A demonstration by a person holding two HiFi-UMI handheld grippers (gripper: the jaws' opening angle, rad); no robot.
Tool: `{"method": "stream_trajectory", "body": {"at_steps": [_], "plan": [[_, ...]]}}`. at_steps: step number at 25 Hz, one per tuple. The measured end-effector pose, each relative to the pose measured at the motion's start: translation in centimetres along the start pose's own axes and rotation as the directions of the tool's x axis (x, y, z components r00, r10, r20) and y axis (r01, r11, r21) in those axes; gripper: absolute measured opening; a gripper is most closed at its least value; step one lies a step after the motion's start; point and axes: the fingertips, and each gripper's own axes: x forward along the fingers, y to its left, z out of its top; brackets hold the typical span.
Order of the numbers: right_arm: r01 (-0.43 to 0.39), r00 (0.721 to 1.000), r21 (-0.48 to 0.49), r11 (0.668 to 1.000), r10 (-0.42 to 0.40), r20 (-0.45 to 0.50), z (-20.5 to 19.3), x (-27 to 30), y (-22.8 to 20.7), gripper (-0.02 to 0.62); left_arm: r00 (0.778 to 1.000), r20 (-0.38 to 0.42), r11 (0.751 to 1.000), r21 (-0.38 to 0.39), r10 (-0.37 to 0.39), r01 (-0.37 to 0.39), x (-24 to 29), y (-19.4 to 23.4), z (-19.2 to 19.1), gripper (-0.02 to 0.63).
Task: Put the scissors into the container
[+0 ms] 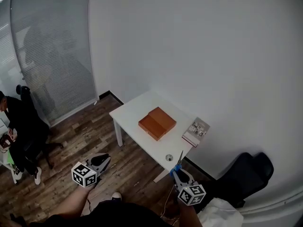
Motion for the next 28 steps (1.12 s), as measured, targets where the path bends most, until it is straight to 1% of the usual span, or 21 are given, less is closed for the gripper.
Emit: {"method": "stream_trajectory", "body": {"at_steps": [5,11,14,17,23,28], "plan": [[-0.009,1.000,0.014,1.000,0.009,0.005,0.0,1.2,-0.3,0.084,1.000,-0.009,1.000,0.000,-0.030,0.030,1.6,0.2,0.0,0.057],[0.029,0.999,0.027,0.999,-0.029,-0.015,-0.6,2.7,-0.4,0.083,0.996,-0.031,0.997,-0.008,-0.081,0.081,3.5,1.8,-0.9,0.054],[0.048,0.999,0.033,0.998,-0.047,-0.027,-0.5,4.0,-0.6,0.083,0.995,-0.026,0.995,-0.002,-0.098,0.098,4.6,3.4,-0.3,0.054],[0.064,0.998,0.023,0.998,-0.063,-0.030,0.4,5.8,-0.4,0.083,0.993,-0.020,0.994,-0.003,-0.113,0.113,5.6,5.4,0.4,0.052],[0.070,0.997,0.012,0.997,-0.070,-0.015,2.5,10.1,1.2,0.083,0.991,-0.014,0.991,0.001,-0.133,0.133,6.8,10.1,1.9,0.052],[0.092,0.996,0.011,0.996,-0.092,-0.008,3.3,12.8,1.8,0.083,0.987,-0.004,0.987,0.015,-0.159,0.159,8.1,13.3,3.5,0.051]]}}
